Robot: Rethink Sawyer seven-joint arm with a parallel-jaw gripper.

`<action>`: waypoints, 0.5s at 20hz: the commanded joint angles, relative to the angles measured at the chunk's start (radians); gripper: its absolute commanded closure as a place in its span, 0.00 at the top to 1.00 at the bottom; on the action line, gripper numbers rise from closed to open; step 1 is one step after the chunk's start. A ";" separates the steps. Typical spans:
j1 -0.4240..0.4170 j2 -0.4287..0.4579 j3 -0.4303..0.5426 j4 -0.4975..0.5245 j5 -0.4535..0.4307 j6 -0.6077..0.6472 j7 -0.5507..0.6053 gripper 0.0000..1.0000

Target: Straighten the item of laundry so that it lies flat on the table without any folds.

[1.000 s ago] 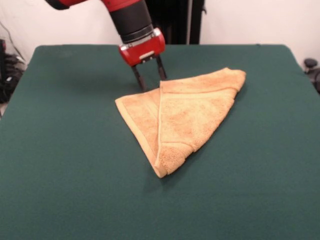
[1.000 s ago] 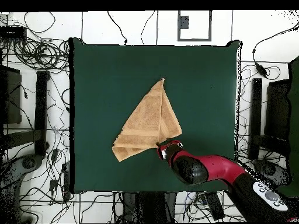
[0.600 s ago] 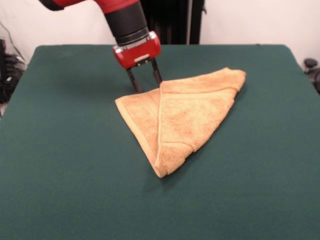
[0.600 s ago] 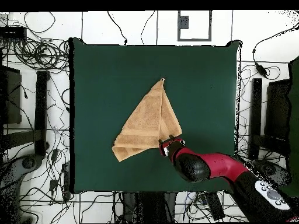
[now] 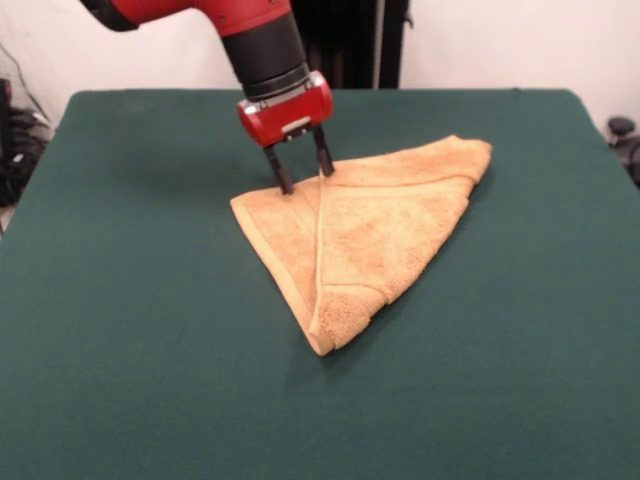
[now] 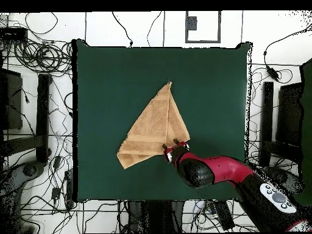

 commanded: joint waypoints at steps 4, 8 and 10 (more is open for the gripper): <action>0.105 0.047 0.017 -0.094 -0.057 -0.043 0.057 1.00; 0.125 0.046 0.001 -0.093 -0.060 -0.065 0.078 1.00; 0.131 0.042 -0.004 -0.091 -0.060 -0.070 0.082 1.00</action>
